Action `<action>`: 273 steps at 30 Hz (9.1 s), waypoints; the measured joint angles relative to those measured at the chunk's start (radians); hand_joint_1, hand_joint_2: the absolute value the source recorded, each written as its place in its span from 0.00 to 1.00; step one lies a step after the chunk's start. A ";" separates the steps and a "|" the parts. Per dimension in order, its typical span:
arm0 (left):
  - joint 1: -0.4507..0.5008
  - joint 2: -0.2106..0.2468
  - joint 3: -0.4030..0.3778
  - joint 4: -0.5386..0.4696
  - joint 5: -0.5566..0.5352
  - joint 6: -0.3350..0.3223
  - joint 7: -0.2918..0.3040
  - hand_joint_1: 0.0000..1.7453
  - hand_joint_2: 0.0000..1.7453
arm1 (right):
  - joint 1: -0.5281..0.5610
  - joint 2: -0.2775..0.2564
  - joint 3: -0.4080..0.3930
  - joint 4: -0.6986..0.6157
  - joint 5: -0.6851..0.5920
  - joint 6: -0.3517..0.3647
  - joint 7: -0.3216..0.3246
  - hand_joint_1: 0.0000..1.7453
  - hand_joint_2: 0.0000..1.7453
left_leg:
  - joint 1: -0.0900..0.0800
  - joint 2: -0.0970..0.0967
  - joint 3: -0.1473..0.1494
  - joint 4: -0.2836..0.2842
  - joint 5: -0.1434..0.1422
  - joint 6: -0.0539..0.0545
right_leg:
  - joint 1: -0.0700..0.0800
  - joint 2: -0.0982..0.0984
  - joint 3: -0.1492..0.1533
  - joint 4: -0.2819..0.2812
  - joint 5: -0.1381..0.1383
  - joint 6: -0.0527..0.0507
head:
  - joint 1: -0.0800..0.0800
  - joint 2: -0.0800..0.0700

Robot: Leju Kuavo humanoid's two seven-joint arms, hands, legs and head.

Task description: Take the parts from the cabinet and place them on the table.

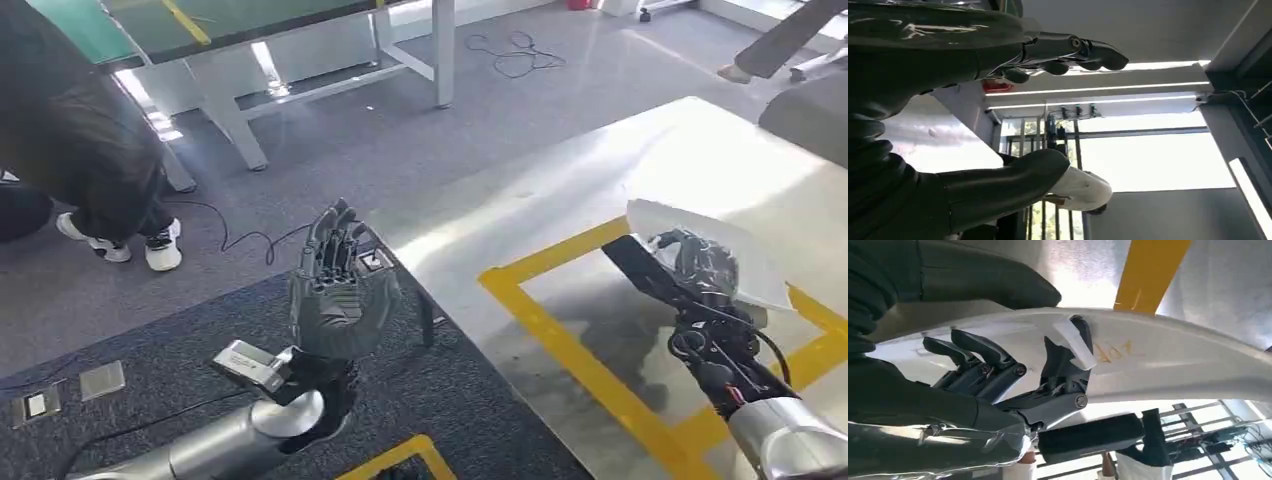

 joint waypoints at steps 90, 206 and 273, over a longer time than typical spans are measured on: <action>-0.005 0.000 0.000 -0.001 0.001 0.000 0.000 0.00 1.00 | 0.043 -0.021 -0.057 -0.084 -0.072 -0.058 -0.053 1.00 1.00 | 0.013 0.024 0.121 -0.123 0.004 -0.026 | -0.011 0.004 0.055 -0.113 0.059 0.007 | 0.006 0.000; 0.094 0.019 0.027 -0.003 -0.061 0.000 0.095 0.00 0.00 | 0.545 -0.167 -0.026 -1.345 -0.235 0.077 -0.026 0.00 0.00 | 0.007 0.024 0.123 -0.127 0.001 -0.012 | -0.017 0.003 0.063 -0.131 0.063 0.017 | 0.008 0.000; 0.106 0.006 0.031 -0.012 -0.075 0.003 0.109 0.00 0.00 | 0.556 -0.212 0.028 -1.396 -0.259 0.060 -0.027 0.00 0.00 | -0.008 0.023 0.165 -0.230 0.060 0.015 | -0.008 -0.079 0.122 -0.192 0.059 0.015 | 0.003 0.000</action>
